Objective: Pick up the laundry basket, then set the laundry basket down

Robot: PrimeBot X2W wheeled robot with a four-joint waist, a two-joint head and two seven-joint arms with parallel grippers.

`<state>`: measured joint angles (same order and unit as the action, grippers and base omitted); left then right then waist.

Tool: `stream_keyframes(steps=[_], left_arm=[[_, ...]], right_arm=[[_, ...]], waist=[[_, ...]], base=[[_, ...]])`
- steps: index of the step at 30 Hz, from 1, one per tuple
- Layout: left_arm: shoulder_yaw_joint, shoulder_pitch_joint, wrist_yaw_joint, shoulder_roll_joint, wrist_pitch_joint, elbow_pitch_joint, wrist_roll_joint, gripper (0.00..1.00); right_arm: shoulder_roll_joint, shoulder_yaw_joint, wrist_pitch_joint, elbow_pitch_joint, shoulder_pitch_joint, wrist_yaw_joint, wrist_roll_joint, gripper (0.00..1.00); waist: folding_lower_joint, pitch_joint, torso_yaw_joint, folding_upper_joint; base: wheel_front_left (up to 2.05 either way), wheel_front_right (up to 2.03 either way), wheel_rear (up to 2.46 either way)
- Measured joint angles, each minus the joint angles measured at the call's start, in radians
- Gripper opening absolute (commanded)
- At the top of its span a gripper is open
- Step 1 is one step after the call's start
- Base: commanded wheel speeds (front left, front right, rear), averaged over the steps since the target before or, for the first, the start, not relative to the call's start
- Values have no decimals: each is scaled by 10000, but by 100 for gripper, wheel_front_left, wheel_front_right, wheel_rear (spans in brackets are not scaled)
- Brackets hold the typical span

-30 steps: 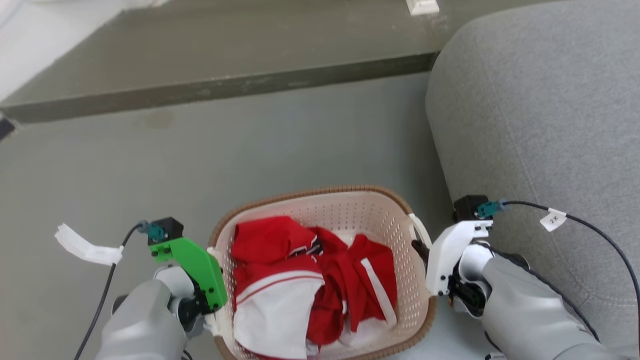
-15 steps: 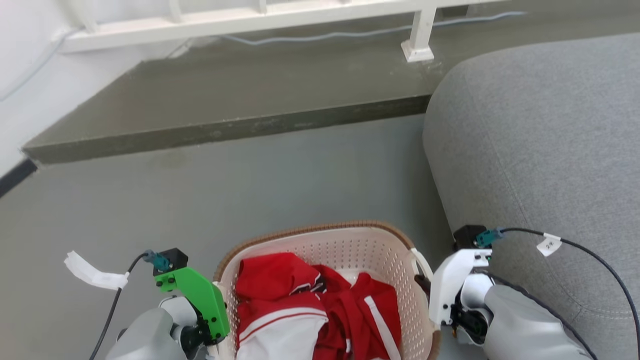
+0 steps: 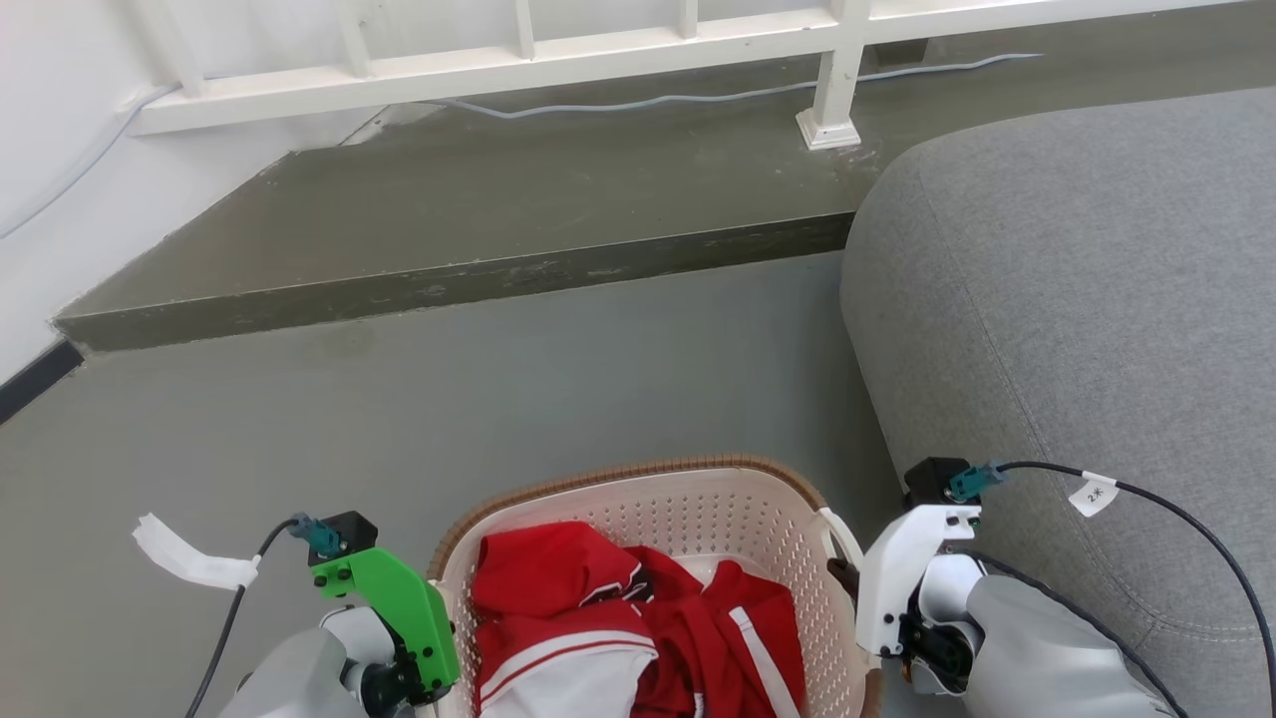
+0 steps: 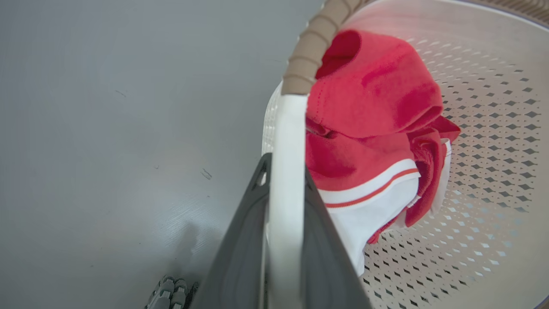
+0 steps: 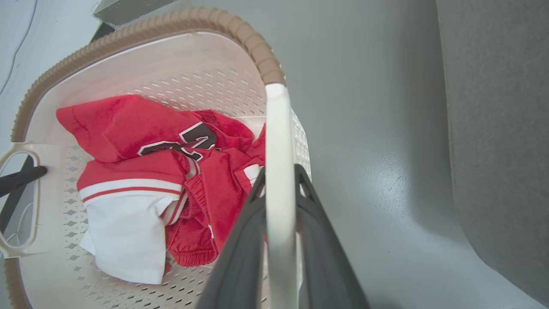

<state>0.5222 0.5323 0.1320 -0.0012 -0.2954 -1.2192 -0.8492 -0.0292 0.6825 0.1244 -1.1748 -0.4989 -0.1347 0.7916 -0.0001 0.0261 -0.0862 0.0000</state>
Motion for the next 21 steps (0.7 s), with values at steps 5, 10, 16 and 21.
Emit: stream_keyframes(steps=[5, 10, 16, 21], left_arm=[[13, -4, 2, 0, 0, -8, -2, 0], [40, -4, 2, 0, 2, -10, -17, 0], [77, -4, 2, 2, 2, -23, -71, 0], [134, -5, 2, 2, 2, -42, -73, 0]], right_arm=[[0, 33, 0, 0, 0, 0, 17, 0], [0, 77, -2, 2, 2, 0, 109, 0], [0, 121, -2, 2, 4, 0, 151, 0], [-2, 165, -2, 2, 4, 0, 194, 0]], waist=[[0, -11, 7, 0], [0, -18, 43, 0], [0, -19, 75, 0], [0, -18, 88, 0]], base=[[0, 0, 0], [0, 0, 0], [0, 0, 0], [0, 0, 0]])
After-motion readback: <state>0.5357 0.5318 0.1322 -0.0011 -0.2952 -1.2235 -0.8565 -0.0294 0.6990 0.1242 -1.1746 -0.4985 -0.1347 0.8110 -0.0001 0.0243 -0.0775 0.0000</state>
